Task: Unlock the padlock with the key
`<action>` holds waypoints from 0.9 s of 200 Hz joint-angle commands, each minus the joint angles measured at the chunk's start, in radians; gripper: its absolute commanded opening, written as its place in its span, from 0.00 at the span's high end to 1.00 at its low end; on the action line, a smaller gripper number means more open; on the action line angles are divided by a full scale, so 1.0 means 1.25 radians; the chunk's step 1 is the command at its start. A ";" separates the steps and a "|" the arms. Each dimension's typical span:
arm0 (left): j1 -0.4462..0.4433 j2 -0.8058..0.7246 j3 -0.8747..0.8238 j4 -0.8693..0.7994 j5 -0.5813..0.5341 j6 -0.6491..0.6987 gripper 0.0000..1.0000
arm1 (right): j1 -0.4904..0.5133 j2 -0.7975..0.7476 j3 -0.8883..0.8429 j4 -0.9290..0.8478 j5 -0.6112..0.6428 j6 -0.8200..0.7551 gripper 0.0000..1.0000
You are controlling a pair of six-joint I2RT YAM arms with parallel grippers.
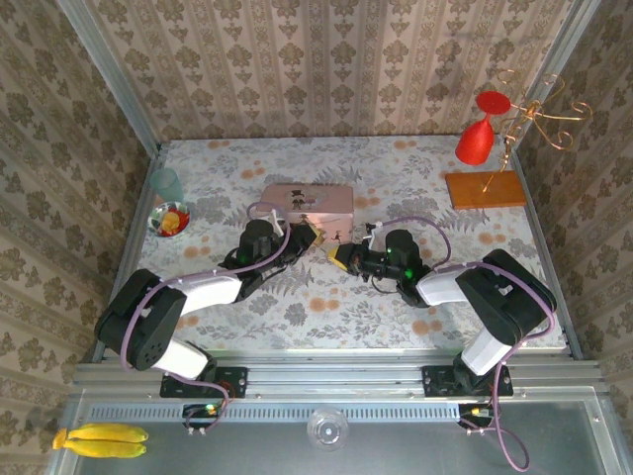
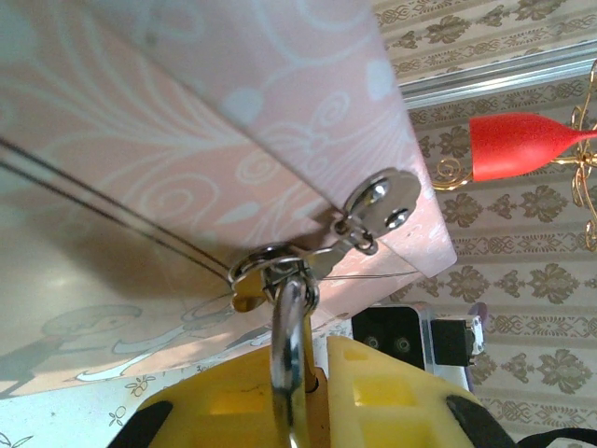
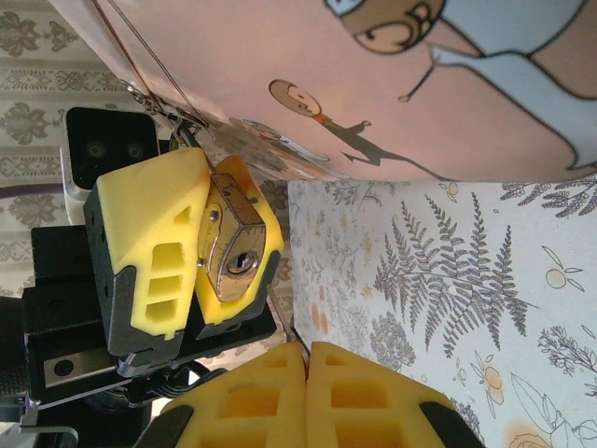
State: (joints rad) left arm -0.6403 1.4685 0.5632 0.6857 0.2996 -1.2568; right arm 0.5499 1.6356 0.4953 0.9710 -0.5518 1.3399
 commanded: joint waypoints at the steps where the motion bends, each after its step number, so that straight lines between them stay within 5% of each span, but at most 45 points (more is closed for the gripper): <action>1: -0.005 -0.039 0.015 0.076 0.020 0.021 1.00 | -0.007 0.000 0.004 0.031 -0.006 0.000 1.00; 180: 0.014 -0.055 0.016 0.041 0.071 0.048 1.00 | -0.024 -0.036 0.005 -0.009 -0.011 -0.032 1.00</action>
State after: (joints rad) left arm -0.6250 1.4574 0.5621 0.6727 0.3450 -1.2442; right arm 0.5240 1.6108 0.4953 0.9646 -0.5549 1.3239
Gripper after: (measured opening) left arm 0.134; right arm 0.066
